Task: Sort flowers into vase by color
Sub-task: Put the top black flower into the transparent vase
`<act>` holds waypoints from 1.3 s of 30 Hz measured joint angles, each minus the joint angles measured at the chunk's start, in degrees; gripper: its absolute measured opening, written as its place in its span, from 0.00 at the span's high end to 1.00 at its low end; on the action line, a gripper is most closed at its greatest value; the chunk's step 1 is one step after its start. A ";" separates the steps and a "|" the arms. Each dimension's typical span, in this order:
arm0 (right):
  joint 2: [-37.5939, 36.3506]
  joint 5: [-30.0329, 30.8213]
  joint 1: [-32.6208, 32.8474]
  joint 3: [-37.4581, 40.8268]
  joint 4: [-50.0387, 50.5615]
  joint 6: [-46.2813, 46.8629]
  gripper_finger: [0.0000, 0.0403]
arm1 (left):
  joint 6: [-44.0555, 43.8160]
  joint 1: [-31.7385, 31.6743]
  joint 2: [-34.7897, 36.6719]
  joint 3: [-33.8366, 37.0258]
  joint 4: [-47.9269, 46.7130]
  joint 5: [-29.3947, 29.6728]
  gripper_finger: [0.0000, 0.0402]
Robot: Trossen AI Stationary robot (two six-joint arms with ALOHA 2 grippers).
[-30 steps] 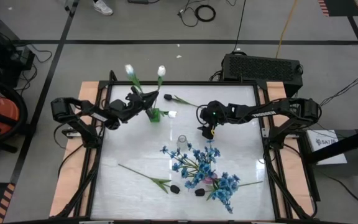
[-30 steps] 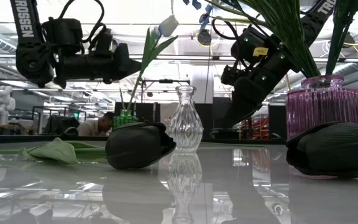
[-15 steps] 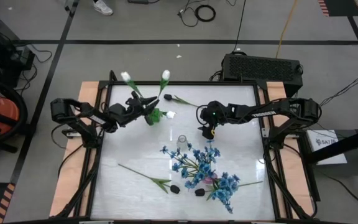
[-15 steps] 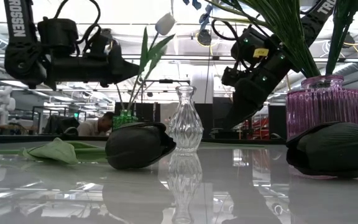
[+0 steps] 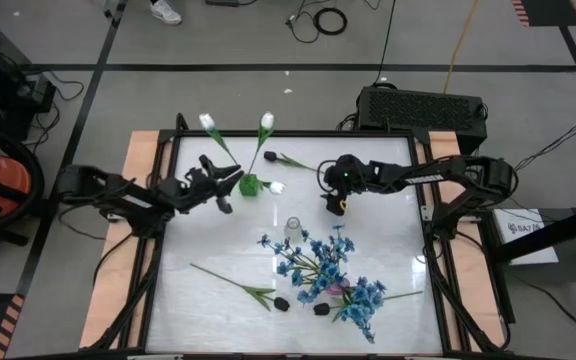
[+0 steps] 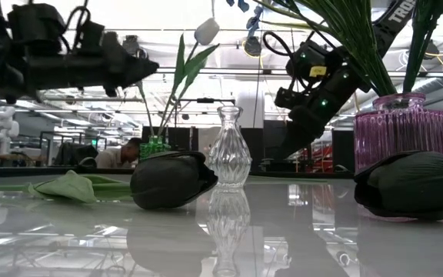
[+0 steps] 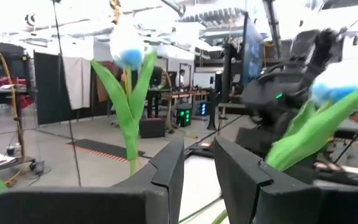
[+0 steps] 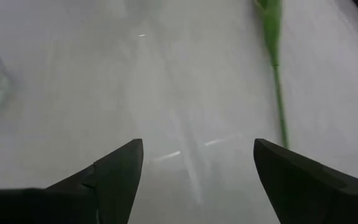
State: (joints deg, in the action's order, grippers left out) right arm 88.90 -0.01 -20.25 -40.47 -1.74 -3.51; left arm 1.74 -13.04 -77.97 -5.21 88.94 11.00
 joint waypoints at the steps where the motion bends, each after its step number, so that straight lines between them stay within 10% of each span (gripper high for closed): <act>1: 0.02 -0.14 -0.55 0.00 -0.14 -0.60 0.26 | 0.00 0.48 1.11 0.49 -0.01 0.01 0.76; 19: 3.51 -15.25 -16.55 -0.09 -2.92 -6.88 0.26 | -1.40 14.11 10.55 2.97 -12.07 -0.04 0.76; 39: 7.34 -10.30 -17.14 -6.71 11.67 -4.89 0.44 | -1.41 21.70 10.51 2.97 -14.45 -0.04 0.76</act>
State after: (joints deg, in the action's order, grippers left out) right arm 96.25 -10.31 -37.39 -47.18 9.94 -8.40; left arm 0.34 8.67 -67.46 -2.24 74.49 10.96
